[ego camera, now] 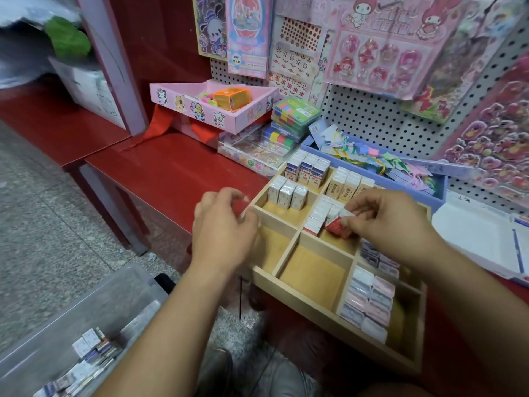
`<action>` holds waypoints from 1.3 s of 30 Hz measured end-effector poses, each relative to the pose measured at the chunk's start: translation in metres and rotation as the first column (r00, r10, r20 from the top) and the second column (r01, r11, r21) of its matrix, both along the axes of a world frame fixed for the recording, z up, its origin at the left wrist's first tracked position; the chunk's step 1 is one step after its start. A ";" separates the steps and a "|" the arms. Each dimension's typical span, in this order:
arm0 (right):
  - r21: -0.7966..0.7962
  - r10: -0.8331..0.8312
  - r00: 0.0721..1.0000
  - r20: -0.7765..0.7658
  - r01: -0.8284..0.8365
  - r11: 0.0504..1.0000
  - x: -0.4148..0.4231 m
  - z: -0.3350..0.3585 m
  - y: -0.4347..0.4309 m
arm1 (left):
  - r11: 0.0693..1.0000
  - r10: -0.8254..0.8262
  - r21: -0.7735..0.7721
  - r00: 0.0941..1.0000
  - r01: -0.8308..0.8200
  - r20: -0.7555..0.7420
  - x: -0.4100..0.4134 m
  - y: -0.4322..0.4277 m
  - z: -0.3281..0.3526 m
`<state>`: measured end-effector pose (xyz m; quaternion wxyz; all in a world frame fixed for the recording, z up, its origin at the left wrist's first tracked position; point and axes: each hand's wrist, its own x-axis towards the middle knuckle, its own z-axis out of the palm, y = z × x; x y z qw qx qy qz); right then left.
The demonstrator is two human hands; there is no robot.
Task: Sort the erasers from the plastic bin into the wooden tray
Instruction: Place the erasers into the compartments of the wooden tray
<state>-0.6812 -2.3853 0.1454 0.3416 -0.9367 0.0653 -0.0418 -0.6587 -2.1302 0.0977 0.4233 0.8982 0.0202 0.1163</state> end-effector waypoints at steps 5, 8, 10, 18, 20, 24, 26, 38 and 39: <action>-0.346 0.088 0.993 0.085 -0.053 0.937 0.003 -0.018 0.009 | 0.981 -0.084 0.155 0.975 0.117 -0.207 -0.003 0.005 -0.009; -0.479 0.136 0.986 0.097 -0.073 0.874 0.006 -0.027 0.012 | 0.973 -0.118 0.167 0.969 0.156 -0.218 -0.003 0.006 -0.012; -0.511 0.157 0.982 0.106 -0.082 0.856 0.007 -0.029 0.013 | 0.975 -0.111 0.167 0.973 0.146 -0.201 -0.004 0.005 -0.013; -0.441 0.187 0.971 0.146 -0.106 0.891 0.006 -0.018 0.010 | 0.984 -0.012 0.173 0.990 0.036 -0.141 -0.008 -0.008 -0.018; -0.412 0.226 0.954 0.195 -0.129 0.902 0.000 -0.011 0.016 | 0.995 0.021 0.104 0.991 -0.008 -0.130 -0.014 -0.006 -0.017; -0.316 0.388 0.894 0.225 -0.310 0.897 -0.023 0.008 0.060 | 0.991 0.132 0.027 0.987 -0.130 -0.095 -0.041 0.016 -0.017; -0.234 0.477 0.852 0.216 -0.429 0.873 -0.039 0.014 0.089 | 0.974 0.209 -0.072 0.973 -0.216 -0.100 -0.062 0.036 -0.021; -0.290 0.795 0.517 -0.318 -0.851 0.438 -0.023 -0.090 0.298 | 0.582 0.643 -0.245 0.623 -0.775 -0.445 -0.215 0.215 -0.138; -0.302 0.781 0.508 -0.363 -0.857 0.417 -0.012 -0.109 0.311 | 0.542 0.662 -0.244 0.587 -0.805 -0.465 -0.223 0.229 -0.153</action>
